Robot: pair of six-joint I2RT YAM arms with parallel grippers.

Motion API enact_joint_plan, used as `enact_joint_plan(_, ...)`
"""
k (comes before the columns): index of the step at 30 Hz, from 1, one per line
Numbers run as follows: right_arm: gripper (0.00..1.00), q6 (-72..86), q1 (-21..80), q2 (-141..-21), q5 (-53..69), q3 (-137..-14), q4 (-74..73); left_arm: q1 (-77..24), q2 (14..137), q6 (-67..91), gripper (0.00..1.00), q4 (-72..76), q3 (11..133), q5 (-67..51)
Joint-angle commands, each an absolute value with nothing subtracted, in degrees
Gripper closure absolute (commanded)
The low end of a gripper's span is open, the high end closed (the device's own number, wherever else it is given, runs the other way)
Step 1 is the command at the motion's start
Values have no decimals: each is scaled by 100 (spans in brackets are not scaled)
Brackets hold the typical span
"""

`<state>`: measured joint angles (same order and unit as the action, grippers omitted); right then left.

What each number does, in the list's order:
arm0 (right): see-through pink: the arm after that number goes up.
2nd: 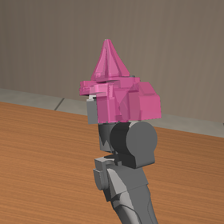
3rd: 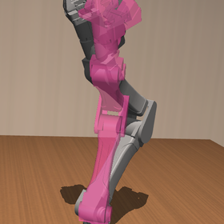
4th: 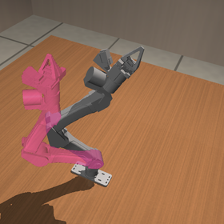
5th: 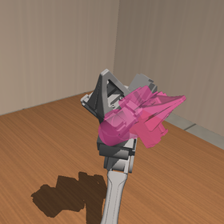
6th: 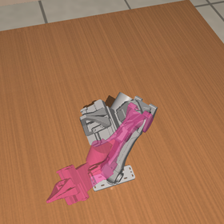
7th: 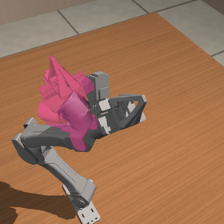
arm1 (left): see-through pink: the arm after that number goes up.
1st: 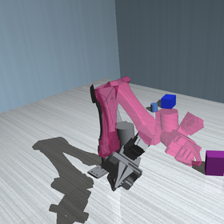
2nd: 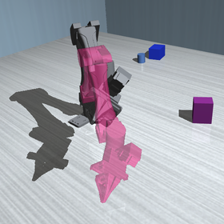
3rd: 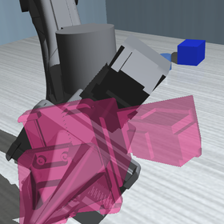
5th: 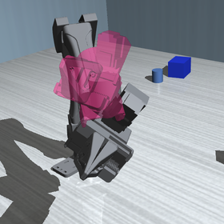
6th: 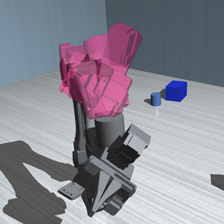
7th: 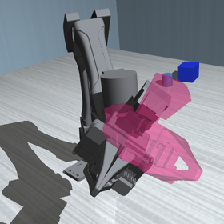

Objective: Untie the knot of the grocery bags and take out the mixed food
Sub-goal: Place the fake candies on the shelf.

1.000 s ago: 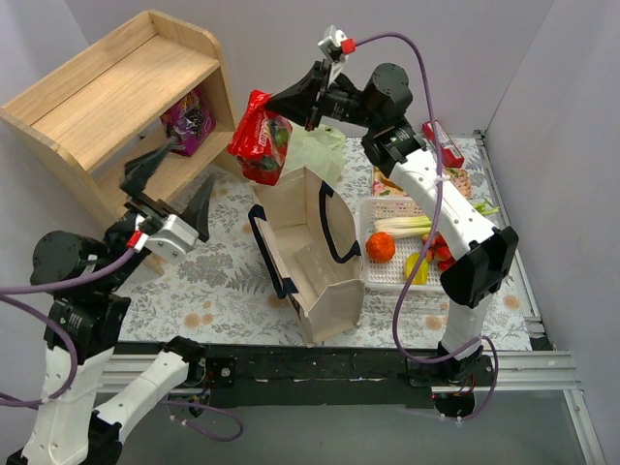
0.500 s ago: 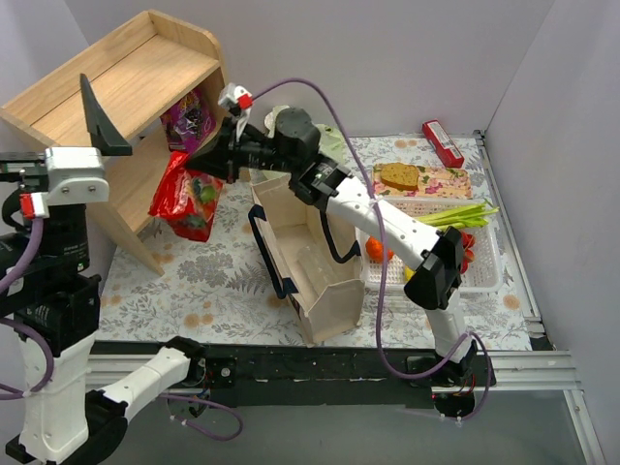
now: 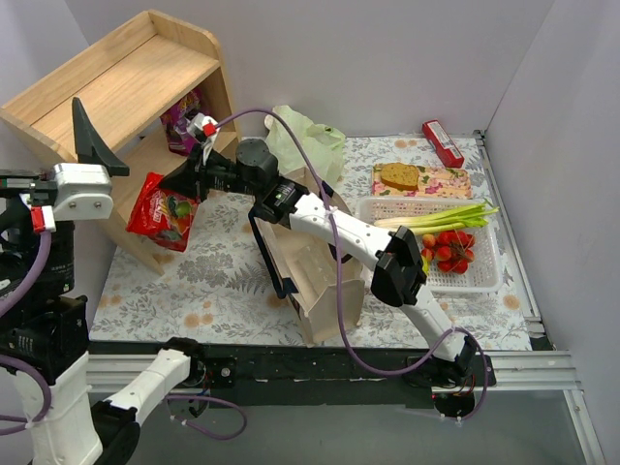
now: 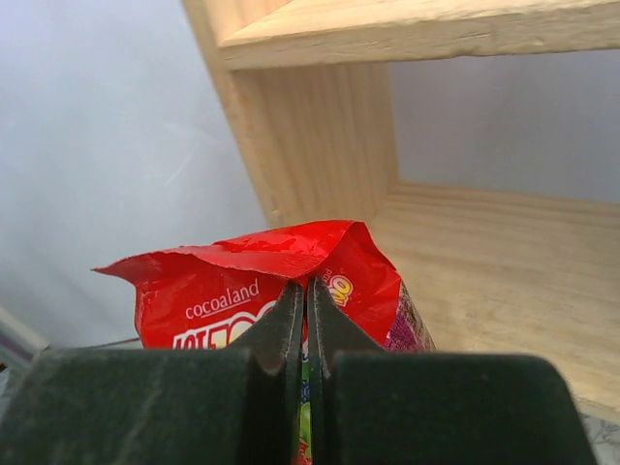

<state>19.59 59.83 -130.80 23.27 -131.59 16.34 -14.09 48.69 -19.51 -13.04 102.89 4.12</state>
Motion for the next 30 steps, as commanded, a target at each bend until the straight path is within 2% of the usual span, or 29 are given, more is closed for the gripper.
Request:
enact_joint_plan(1,99,2241,5924,-13033,1776,-13816,3383,-1196,4869,-1785,4,-2030,10450,229)
enact_joint_plan(12,99,2391,5889,-13429,1056,-14220,4508,-800,4755,-1723,4,-2926,10529,70)
enact_joint_plan(22,99,2048,6231,-14703,132,-14774,5141,-396,5045,-1380,4,-3551,10942,-395)
enact_joint_plan(30,99,1978,6311,-15065,-167,-14714,5142,-369,5045,-994,3,-3534,10434,-606)
